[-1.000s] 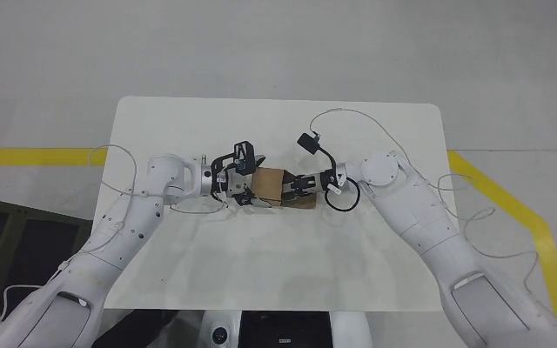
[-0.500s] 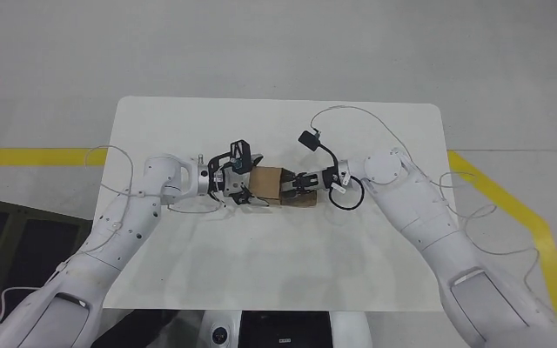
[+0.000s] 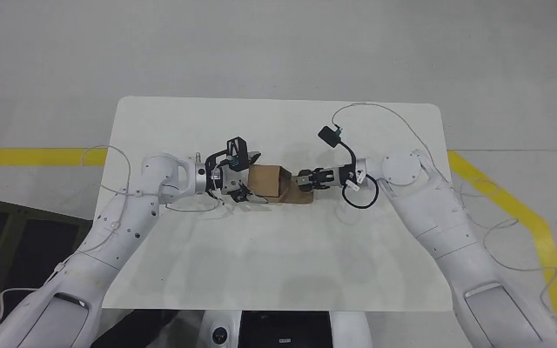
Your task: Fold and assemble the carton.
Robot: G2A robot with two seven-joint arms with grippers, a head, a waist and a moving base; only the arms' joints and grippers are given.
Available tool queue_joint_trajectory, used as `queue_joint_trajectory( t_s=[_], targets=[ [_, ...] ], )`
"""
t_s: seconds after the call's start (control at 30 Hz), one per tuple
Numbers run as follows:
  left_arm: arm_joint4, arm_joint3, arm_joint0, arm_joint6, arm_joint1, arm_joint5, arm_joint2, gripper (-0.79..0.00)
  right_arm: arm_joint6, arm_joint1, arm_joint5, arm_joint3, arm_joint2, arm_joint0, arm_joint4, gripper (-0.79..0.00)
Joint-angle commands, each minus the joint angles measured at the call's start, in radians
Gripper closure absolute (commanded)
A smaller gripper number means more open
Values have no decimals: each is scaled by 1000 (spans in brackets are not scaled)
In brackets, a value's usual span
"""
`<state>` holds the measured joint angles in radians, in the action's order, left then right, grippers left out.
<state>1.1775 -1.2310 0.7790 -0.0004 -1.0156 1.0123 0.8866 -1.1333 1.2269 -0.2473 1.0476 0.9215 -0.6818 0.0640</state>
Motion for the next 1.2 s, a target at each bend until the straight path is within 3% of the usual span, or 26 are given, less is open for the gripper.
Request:
queue_joint_trajectory(
  t_s=[0.0,0.4,1.17],
  targets=[
    [3,0,1,2,0,0,1,-785,8,8,-9,-27,-16,19,2,0],
    [9,3,3,16,0,0,8,-785,-28,66,-63,-153,-124,115,30,0],
    [31,-15,13,25,4,0,16,-785,7,118,-89,-212,-176,122,107,0]
  ],
)
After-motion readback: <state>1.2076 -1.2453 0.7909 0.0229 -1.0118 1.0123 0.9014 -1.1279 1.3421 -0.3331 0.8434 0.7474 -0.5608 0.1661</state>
